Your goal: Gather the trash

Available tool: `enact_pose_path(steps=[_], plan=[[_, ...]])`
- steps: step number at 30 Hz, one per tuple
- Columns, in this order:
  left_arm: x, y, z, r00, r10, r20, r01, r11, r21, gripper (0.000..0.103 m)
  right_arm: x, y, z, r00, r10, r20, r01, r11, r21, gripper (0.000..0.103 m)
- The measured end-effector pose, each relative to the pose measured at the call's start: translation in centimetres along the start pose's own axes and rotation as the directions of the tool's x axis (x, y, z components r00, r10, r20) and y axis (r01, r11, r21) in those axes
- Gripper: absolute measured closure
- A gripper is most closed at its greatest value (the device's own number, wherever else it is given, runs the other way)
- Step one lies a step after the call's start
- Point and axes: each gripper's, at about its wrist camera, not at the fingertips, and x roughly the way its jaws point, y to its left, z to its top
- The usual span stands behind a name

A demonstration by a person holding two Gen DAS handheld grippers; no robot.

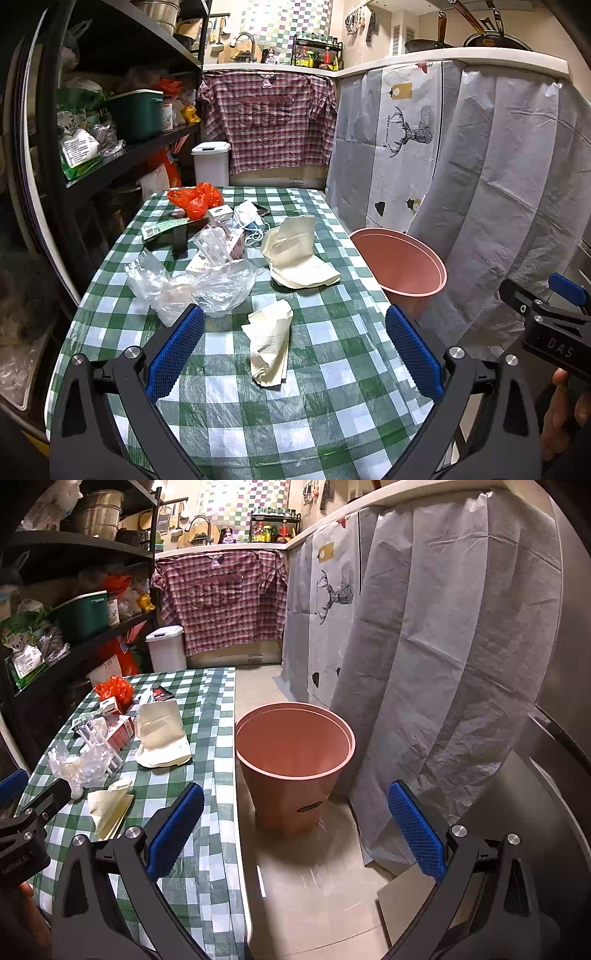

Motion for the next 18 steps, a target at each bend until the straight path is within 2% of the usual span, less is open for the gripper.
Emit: enact_pose_path(steps=[18], plan=[[0.12, 0.04, -0.25, 1.0, -0.001, 0.0, 0.001, 1.0, 0.004, 0.008, 0.0, 0.1, -0.04, 1.0, -0.003, 0.0, 0.003, 1.0, -0.002, 0.005]])
